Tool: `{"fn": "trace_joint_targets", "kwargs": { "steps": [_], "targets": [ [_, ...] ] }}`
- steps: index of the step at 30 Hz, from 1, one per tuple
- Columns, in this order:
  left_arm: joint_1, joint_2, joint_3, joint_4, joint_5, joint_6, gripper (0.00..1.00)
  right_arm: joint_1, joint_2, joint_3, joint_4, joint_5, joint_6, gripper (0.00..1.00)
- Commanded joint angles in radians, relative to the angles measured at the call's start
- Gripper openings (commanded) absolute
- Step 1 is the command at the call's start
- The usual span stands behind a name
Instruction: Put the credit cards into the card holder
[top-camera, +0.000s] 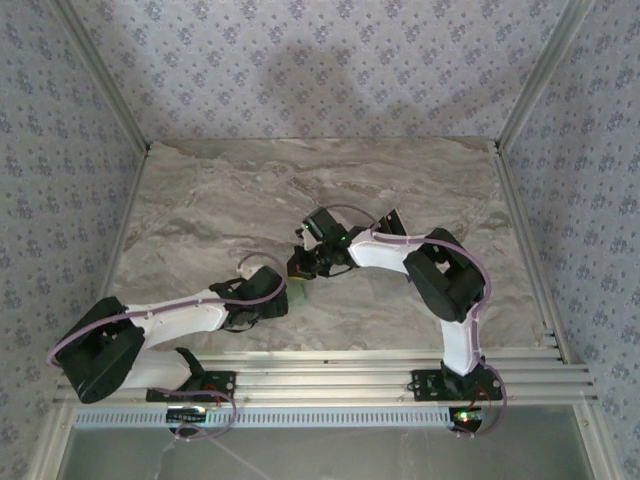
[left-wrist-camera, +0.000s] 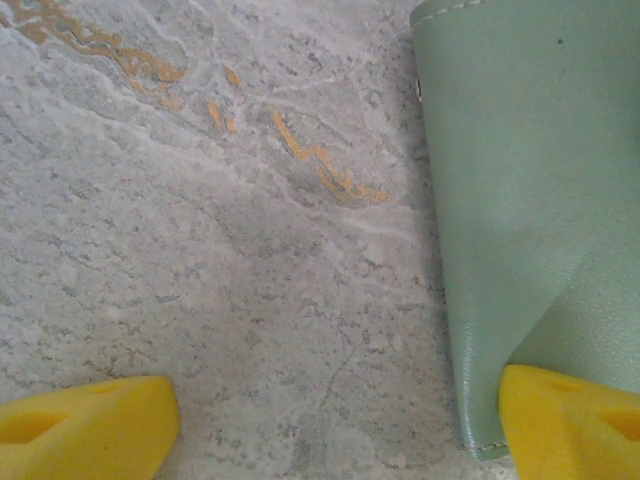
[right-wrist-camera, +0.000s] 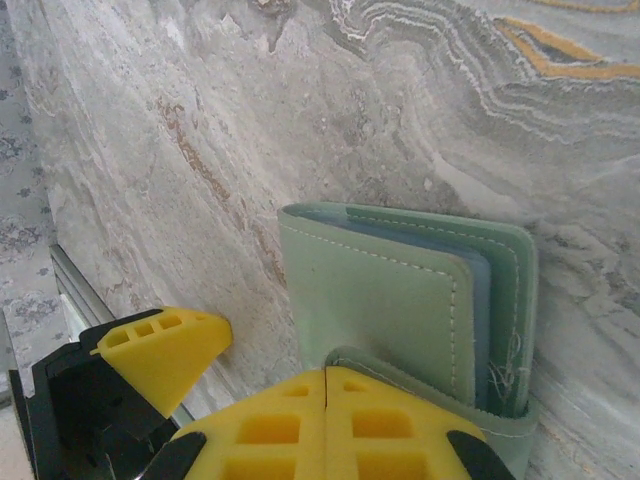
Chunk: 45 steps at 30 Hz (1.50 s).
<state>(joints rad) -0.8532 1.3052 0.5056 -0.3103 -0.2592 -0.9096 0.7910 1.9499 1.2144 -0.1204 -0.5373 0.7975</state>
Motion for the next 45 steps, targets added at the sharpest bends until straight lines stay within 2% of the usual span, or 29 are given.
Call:
{"fn": "trace_joint_targets", "kwargs": {
  "steps": [1, 27, 45],
  "targets": [
    [0.003, 0.09, -0.07, 0.092, 0.102, 0.009, 0.86, 0.008, 0.012, -0.002, -0.009, 0.011, 0.014, 0.0],
    [0.002, 0.087, -0.071, 0.088, 0.103, 0.009, 0.86, 0.002, 0.07, -0.079, 0.016, 0.031, 0.029, 0.0],
    [0.002, 0.081, -0.07, 0.083, 0.103, 0.011, 0.85, 0.024, 0.089, -0.154, -0.066, 0.081, -0.003, 0.0]
  ]
}}
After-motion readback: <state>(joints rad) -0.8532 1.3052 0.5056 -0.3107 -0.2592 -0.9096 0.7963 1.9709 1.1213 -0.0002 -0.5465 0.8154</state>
